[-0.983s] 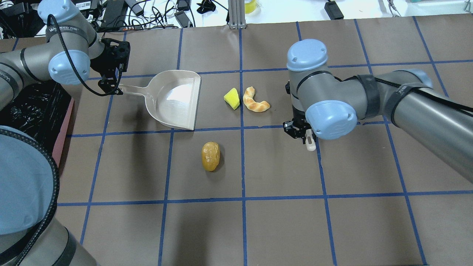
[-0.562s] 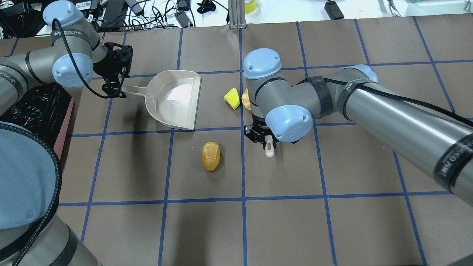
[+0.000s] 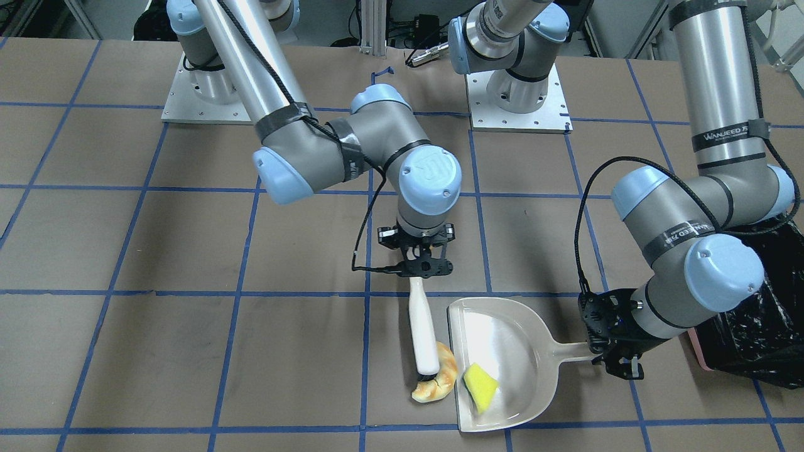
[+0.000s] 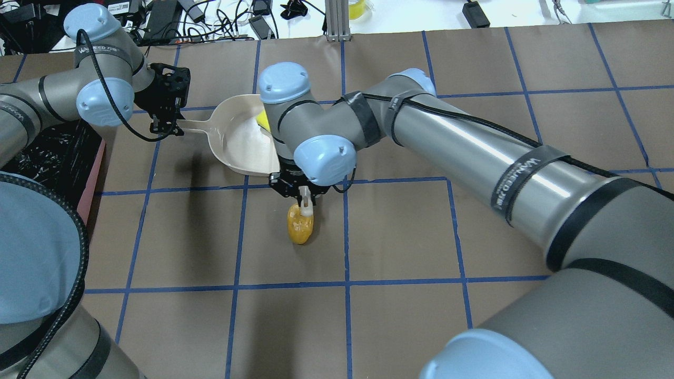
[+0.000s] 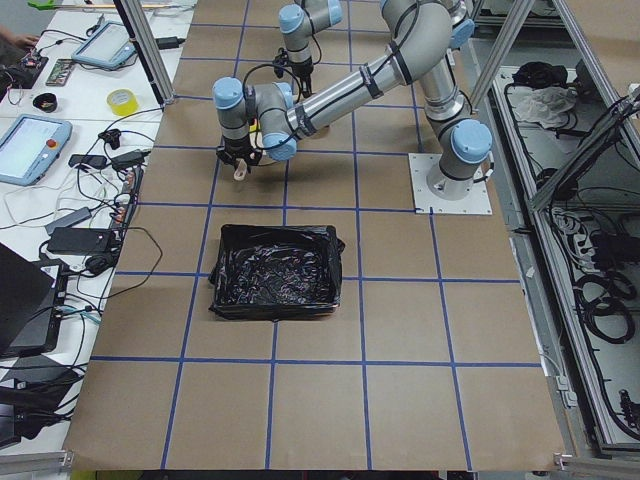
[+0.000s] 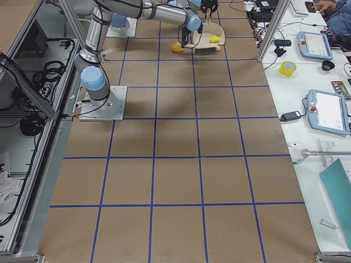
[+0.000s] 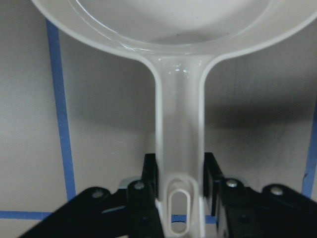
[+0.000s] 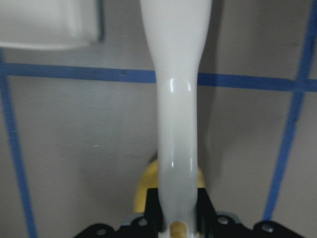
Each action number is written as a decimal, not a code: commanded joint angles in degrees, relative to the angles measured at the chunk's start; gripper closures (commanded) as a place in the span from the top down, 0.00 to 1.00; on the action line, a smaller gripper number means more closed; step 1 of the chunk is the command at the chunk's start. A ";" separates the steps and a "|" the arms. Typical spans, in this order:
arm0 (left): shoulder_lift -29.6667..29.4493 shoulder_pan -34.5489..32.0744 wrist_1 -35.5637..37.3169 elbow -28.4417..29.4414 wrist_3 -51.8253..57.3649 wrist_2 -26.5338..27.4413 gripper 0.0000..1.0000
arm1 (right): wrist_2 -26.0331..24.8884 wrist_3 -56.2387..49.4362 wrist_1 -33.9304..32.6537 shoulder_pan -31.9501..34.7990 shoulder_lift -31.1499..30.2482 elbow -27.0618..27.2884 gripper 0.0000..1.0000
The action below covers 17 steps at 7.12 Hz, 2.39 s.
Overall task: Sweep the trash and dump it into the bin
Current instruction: 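Carry the brush toward the dustpan with the right gripper, then sweep the sponge and croissant into the dustpan with the brush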
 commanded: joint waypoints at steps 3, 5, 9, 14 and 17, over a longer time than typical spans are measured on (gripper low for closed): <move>0.13 0.00 -0.01 0.00 -0.01 -0.08 0.18 | 7.80 0.32 6.71 5.53 5.04 -13.90 0.00; 0.83 0.35 -0.36 -0.44 1.82 0.18 0.10 | 4.81 0.31 15.76 4.57 -0.64 -13.82 0.00; 9.59 2.81 -0.89 -11.66 2.80 1.23 0.09 | 4.28 6.78 34.87 -0.44 -14.61 -4.65 0.00; 18.31 2.29 -0.71 -23.64 2.01 3.25 0.09 | 12.97 24.01 15.93 2.00 -30.04 28.53 0.00; 20.60 2.29 -0.54 -26.72 2.01 4.66 0.09 | 12.10 24.22 1.60 6.67 -16.63 22.88 0.00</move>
